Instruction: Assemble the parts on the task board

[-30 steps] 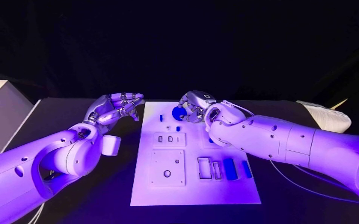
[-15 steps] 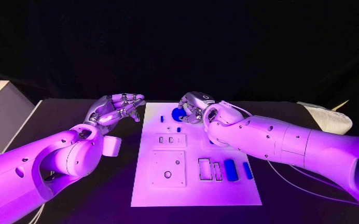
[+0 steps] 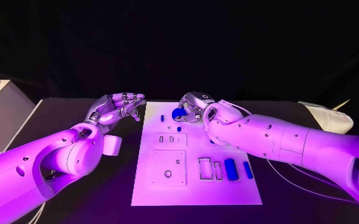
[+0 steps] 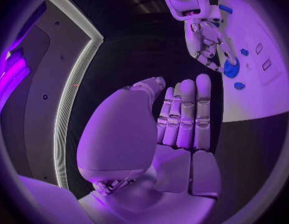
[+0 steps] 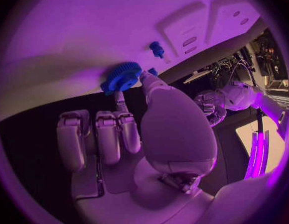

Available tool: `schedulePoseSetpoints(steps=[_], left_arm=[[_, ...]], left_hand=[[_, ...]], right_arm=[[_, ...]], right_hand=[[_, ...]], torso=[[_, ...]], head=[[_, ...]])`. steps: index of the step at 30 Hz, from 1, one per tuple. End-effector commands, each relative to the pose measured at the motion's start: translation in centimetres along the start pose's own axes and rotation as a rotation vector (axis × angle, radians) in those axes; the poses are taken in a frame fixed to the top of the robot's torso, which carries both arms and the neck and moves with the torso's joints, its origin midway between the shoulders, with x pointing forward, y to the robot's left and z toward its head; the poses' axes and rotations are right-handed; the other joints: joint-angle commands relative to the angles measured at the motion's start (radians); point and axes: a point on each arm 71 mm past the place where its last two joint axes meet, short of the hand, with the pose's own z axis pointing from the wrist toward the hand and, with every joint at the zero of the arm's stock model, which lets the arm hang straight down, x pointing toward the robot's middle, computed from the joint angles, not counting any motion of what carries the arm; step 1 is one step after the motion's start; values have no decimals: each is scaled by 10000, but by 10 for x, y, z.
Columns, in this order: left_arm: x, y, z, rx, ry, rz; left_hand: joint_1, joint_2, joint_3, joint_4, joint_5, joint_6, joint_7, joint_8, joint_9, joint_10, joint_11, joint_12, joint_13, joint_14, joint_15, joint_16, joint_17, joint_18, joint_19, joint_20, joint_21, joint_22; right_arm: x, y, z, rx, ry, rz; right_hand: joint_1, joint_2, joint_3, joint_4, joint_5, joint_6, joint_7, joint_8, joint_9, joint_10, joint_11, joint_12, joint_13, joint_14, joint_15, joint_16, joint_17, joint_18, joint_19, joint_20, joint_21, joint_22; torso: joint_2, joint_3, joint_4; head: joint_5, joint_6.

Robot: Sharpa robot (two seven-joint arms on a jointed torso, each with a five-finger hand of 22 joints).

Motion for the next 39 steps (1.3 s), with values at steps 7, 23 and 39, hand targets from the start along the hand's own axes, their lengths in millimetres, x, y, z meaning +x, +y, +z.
schedulePoseSetpoints(steps=[7,23,39], left_arm=[[1,-1,0,60,104,-16],[0,0,0,50,56,4],[-4,0,0,46,-39,53]], left_hand=[[-98,40,67,-14,-39,-90,1,63,41,-57,20,62,25,-65,3,70,-17,63,-125,29,95,57],[-110,34,67,-11,-39,-97,5,63,44,-62,23,61,26,-66,6,74,-19,63,-133,30,106,63],[-110,34,67,-11,-39,-97,5,63,44,-62,23,61,26,-66,6,74,-19,63,-133,30,106,63]], right_arm=[[4,-6,-4,-6,473,33],[2,-17,-16,69,561,-35],[-29,-40,-46,69,-758,698]], right_hand=[[-374,415,-511,45,-76,49,-22,-14,3,1043,74,21,2632,1045,78,43,2632,-212,907,113,33,2326],[-367,536,-493,17,153,260,-98,96,47,1043,9,21,2632,1045,28,43,2632,-229,937,76,85,2389],[-263,612,-396,-17,289,332,-138,133,59,1043,-30,21,2632,1045,-18,43,2632,-223,928,32,69,2372]], torso=[[-4,12,-9],[2,14,-10],[-59,25,-81]], head=[[10,-12],[10,-52],[-19,-8]])
